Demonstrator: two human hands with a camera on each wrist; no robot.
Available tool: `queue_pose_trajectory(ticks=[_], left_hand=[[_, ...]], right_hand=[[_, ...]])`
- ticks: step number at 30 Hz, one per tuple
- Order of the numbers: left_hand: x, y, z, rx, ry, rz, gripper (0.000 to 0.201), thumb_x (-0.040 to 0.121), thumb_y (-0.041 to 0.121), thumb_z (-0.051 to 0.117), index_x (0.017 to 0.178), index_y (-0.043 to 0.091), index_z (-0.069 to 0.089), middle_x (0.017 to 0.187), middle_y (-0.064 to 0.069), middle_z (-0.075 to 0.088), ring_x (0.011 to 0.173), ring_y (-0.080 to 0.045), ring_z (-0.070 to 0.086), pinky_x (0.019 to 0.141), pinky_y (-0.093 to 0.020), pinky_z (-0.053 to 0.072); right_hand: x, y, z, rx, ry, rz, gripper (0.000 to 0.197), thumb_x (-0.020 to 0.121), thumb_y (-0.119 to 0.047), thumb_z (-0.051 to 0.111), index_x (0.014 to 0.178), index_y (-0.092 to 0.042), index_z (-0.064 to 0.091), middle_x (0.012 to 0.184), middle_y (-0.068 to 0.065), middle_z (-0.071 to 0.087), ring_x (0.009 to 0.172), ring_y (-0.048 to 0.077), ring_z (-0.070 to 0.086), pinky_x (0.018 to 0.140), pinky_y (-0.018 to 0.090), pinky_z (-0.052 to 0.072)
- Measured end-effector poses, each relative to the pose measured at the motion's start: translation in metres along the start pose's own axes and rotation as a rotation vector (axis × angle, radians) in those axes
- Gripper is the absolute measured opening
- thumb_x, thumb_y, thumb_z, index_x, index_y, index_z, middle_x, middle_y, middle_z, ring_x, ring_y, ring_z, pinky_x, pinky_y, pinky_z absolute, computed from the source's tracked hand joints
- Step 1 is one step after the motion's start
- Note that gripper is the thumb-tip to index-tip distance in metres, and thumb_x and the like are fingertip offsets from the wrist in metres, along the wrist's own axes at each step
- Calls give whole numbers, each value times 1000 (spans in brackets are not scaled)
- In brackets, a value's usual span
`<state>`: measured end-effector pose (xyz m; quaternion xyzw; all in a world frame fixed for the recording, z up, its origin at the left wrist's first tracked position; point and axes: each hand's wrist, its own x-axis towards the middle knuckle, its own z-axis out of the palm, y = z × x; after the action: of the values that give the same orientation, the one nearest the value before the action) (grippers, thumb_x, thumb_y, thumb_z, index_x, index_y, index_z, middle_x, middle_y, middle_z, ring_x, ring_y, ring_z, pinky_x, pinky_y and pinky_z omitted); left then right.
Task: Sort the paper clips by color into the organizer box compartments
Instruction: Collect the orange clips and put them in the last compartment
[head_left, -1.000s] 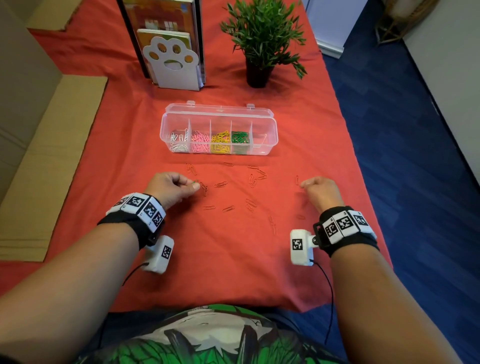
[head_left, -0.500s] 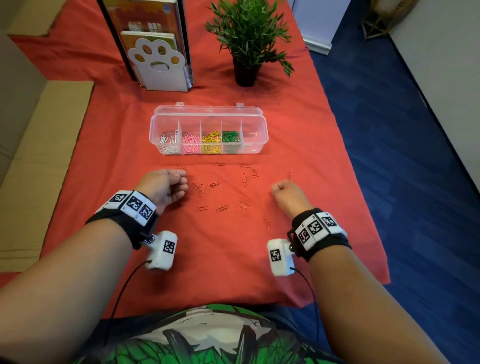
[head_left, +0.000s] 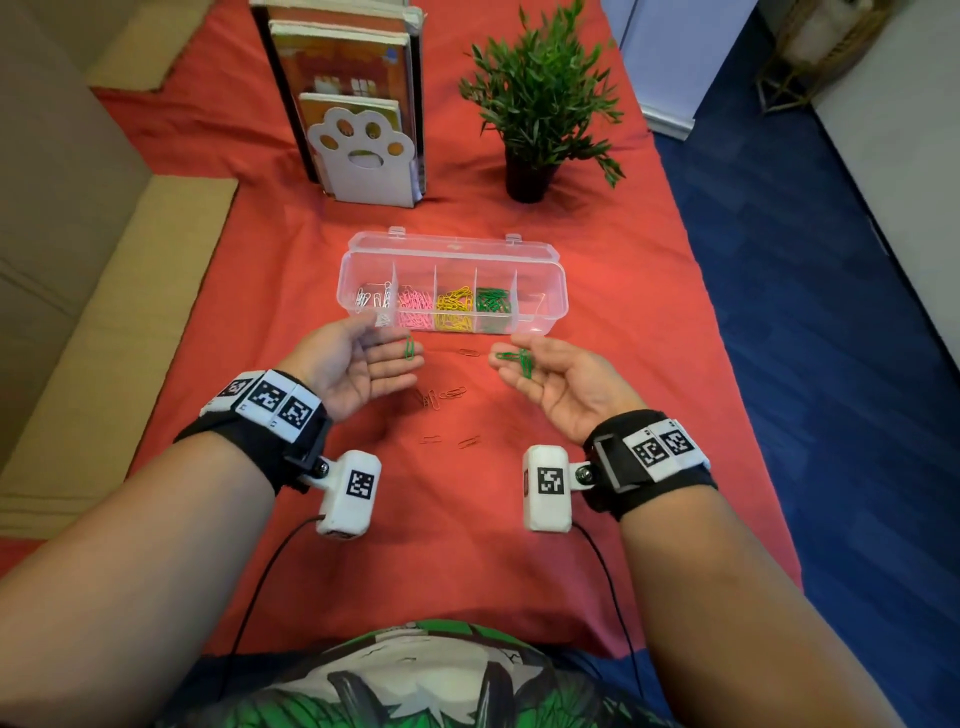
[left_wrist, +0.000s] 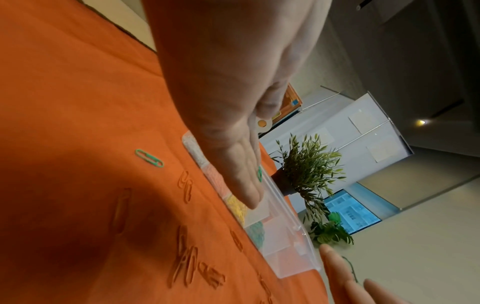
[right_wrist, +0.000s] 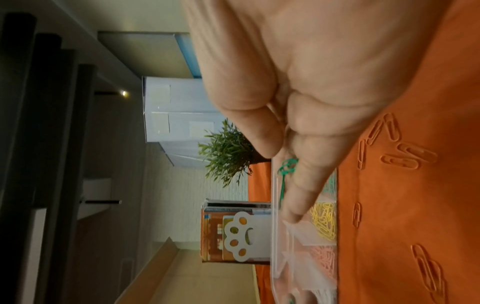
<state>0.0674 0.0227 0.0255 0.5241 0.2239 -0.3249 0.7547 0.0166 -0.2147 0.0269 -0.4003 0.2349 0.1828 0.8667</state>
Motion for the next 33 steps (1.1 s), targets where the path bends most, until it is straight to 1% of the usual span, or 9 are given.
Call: queue_pose_trajectory(ticks=[5, 10, 15, 19, 21, 23, 28, 30, 33], left_hand=[[8, 22, 16, 76, -16, 60, 28, 96, 27, 39, 94, 8, 60, 74, -5, 74, 72, -17, 72, 69, -31, 58], [30, 44, 51, 150, -19, 83, 30, 97, 29, 35, 90, 10, 57, 89, -8, 63, 84, -21, 64, 79, -33, 52], [51, 43, 80, 247, -14, 67, 30, 96, 32, 36, 89, 11, 55, 86, -6, 58, 80, -20, 62, 73, -30, 51], [56, 40, 92, 254, -30, 55, 27, 96, 32, 37, 87, 15, 57, 77, -1, 53, 67, -13, 51, 63, -23, 44], [55, 41, 89, 232, 12, 87, 21, 94, 28, 42, 86, 16, 57, 77, 1, 54, 68, -11, 54, 59, -21, 49], [52, 42, 80, 193, 83, 131, 12, 93, 21, 49, 85, 15, 56, 80, 1, 55, 69, -12, 58, 53, -17, 53], [39, 25, 34, 442, 246, 303, 19, 84, -1, 57, 74, 15, 56, 66, -5, 55, 49, -8, 52, 43, -18, 47], [30, 9, 11, 672, 295, 327, 18, 81, -1, 60, 72, 15, 61, 59, -1, 55, 39, -1, 49, 50, -19, 45], [13, -16, -15, 984, 371, 296, 7, 78, 7, 66, 81, 13, 68, 63, 3, 59, 52, -7, 53, 63, -20, 43]], right_hand=[[20, -4, 10, -274, 154, -56, 27, 90, 11, 39, 93, -7, 58, 69, 2, 49, 57, 9, 48, 46, 16, 44], [37, -21, 18, -510, 279, -147, 30, 89, 14, 36, 83, -9, 54, 67, 5, 49, 57, 11, 47, 43, 13, 42], [58, -39, 25, -670, 393, -289, 37, 83, 18, 28, 77, -9, 52, 71, 6, 52, 55, 12, 49, 40, 12, 45], [78, -47, 36, -767, 413, -340, 33, 81, 15, 31, 80, -10, 52, 74, 8, 54, 59, 16, 54, 53, 19, 52], [86, -46, 43, -936, 394, -349, 24, 81, 3, 42, 92, -9, 60, 91, 14, 63, 79, 25, 63, 79, 36, 57], [91, -46, 49, -1181, 388, -357, 32, 85, -8, 46, 111, -9, 64, 114, 15, 64, 106, 28, 61, 100, 38, 46], [78, -50, 52, -1325, 385, -447, 29, 87, -5, 44, 106, -9, 66, 111, 16, 66, 105, 28, 61, 94, 30, 47], [66, -46, 44, -1387, 365, -375, 21, 87, -9, 48, 96, -11, 67, 102, 14, 69, 97, 28, 65, 91, 35, 51], [37, -34, 25, -1606, 327, -219, 17, 89, -16, 51, 90, -10, 66, 96, 12, 71, 94, 27, 64, 87, 33, 51]])
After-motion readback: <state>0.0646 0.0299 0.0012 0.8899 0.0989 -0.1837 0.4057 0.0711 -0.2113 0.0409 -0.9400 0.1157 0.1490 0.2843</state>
